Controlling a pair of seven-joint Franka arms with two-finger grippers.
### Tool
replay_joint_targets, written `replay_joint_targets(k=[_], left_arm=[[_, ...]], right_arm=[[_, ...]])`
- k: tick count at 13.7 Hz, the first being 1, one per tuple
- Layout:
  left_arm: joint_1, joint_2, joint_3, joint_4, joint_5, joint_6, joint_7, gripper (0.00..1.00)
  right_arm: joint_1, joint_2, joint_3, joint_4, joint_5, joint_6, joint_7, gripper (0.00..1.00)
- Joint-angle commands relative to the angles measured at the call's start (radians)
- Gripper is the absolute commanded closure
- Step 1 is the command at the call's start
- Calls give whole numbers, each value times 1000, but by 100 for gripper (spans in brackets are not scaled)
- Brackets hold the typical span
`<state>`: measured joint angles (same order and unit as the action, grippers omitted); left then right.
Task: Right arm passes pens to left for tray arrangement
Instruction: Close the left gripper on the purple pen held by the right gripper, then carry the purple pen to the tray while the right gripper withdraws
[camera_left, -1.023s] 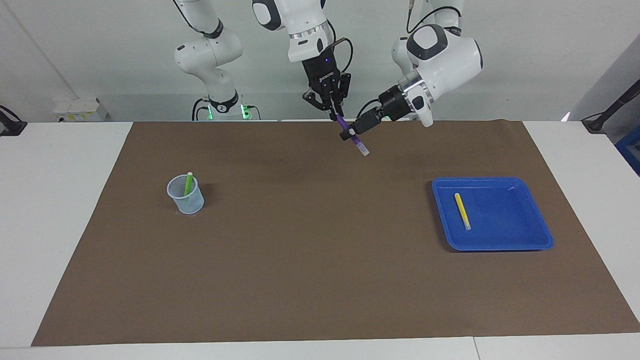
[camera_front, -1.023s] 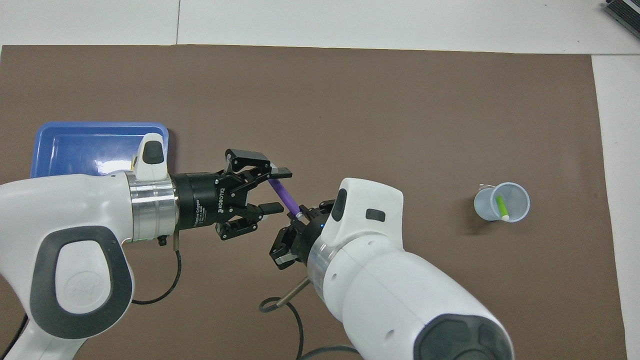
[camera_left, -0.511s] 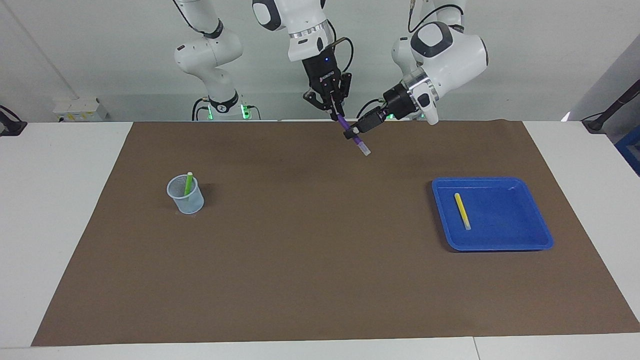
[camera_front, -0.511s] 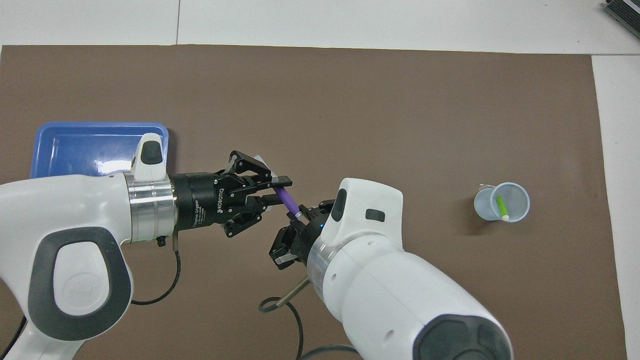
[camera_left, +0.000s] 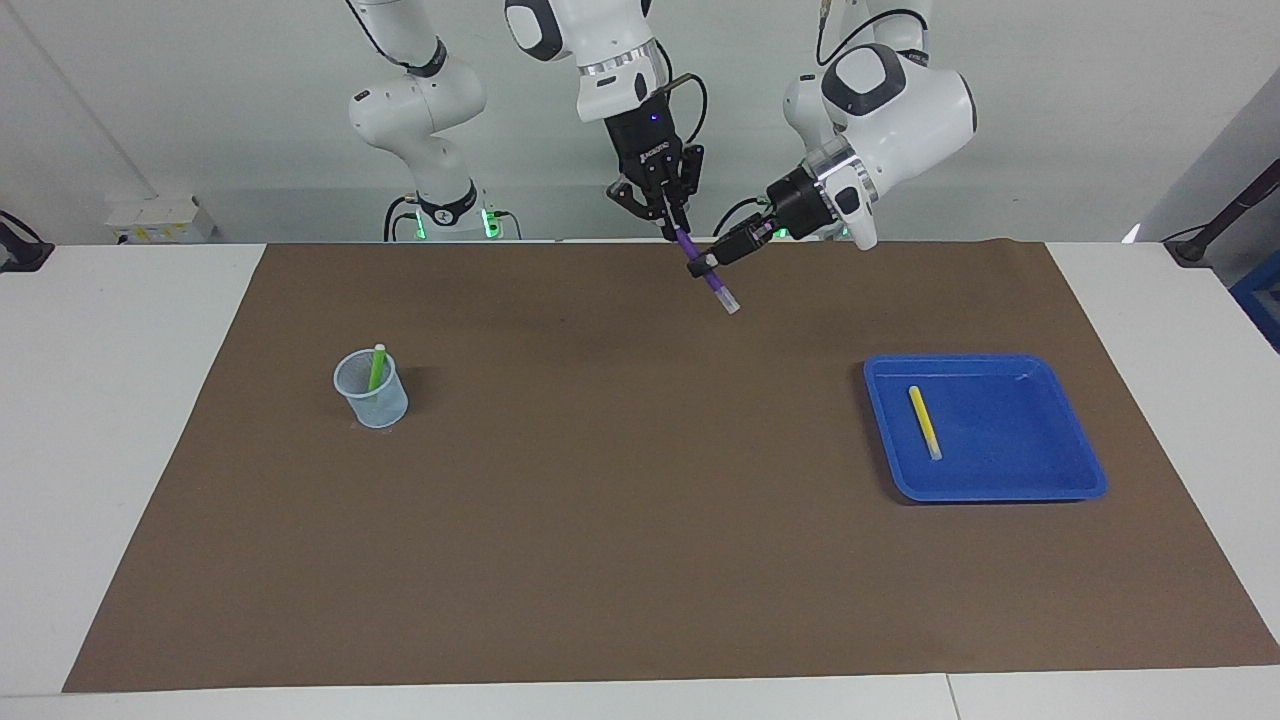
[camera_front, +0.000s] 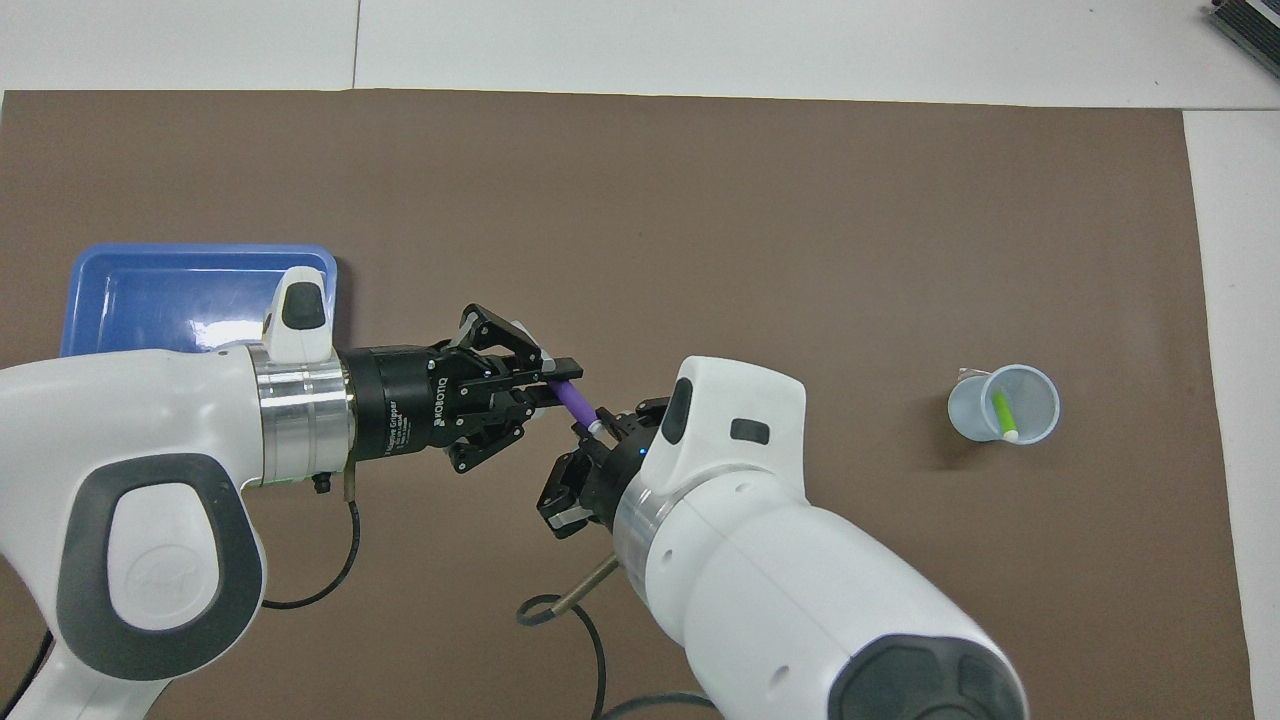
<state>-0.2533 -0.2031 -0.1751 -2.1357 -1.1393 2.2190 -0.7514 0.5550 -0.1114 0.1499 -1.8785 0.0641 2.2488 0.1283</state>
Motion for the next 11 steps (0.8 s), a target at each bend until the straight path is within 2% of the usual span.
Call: replay_joint_targets(k=[1,5,9,11], left_arm=[[9,-33,0,-7,-11,-22,-14,100],[9,-33,0,-7,-8,-21,-6,100],[9,-32,-1,-9,149,-42,3,100],[9,-33,-1,-7,303,-105,29,100]], right_arm=[[-13,-2,-1,-14,6,3,25,1],[-41,-1,-7,-14,7,-20,16,0],[-96,-13,-9,-14,8,-197,-5,0],[-151,-22,-10,-14,8,-300,-62,0]])
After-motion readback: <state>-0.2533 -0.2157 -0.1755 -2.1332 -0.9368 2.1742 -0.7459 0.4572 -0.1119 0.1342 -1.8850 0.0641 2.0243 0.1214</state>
